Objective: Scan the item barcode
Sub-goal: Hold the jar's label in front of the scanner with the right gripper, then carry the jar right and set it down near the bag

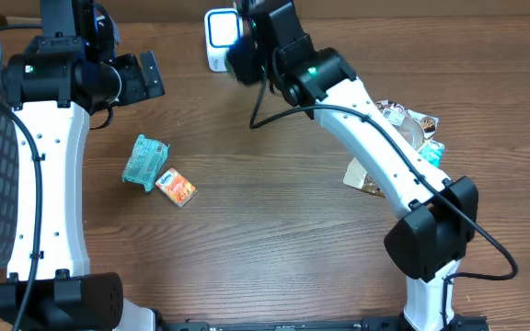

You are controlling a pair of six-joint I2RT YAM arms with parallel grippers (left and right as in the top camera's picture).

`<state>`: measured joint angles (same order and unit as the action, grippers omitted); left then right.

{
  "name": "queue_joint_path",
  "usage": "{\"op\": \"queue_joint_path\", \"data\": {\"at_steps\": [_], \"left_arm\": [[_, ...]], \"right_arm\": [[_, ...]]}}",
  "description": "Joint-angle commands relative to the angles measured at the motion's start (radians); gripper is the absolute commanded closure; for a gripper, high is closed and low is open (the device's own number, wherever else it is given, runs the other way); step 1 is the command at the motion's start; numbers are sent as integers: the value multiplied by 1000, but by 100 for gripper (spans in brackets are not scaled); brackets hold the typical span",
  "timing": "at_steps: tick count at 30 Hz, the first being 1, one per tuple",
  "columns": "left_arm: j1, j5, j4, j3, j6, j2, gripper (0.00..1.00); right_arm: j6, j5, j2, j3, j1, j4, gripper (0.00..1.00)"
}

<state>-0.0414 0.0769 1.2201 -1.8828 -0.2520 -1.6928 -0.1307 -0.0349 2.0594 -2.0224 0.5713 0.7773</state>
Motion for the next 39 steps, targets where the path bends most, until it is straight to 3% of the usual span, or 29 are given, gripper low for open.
{"op": "queue_joint_path", "data": {"at_steps": [1,4,8,19,26,27,29,30,33,39], "left_arm": [[-3,-6,-1,2,13,-5,1],[-3,-6,-1,2,13,-5,1],[-3,-6,-1,2,13,-5,0],[-3,-6,-1,2,13,-5,0],[-3,-6,-1,2,13,-5,1],[-3,-6,-1,2,13,-5,0],[-3,-6,-1,2,13,-5,0],[-3,-6,-1,2,13,-5,1],[-3,-6,-1,2,13,-5,0],[-3,-6,-1,2,13,-5,1]], "right_arm": [[-54,66,35,15,-2,175,44],[-64,42,42,48,-11,261,44],[-180,-94,43,121,-63,299,44],[-248,-162,45,270,-337,232,46],[-267,-143,45,283,-426,296,36],[-266,-138,45,283,-432,302,31],[-267,-109,45,274,-441,319,7],[-267,-97,43,263,-441,328,1],[-267,-12,35,195,-438,376,0],[-266,353,16,27,-378,423,0]]}}
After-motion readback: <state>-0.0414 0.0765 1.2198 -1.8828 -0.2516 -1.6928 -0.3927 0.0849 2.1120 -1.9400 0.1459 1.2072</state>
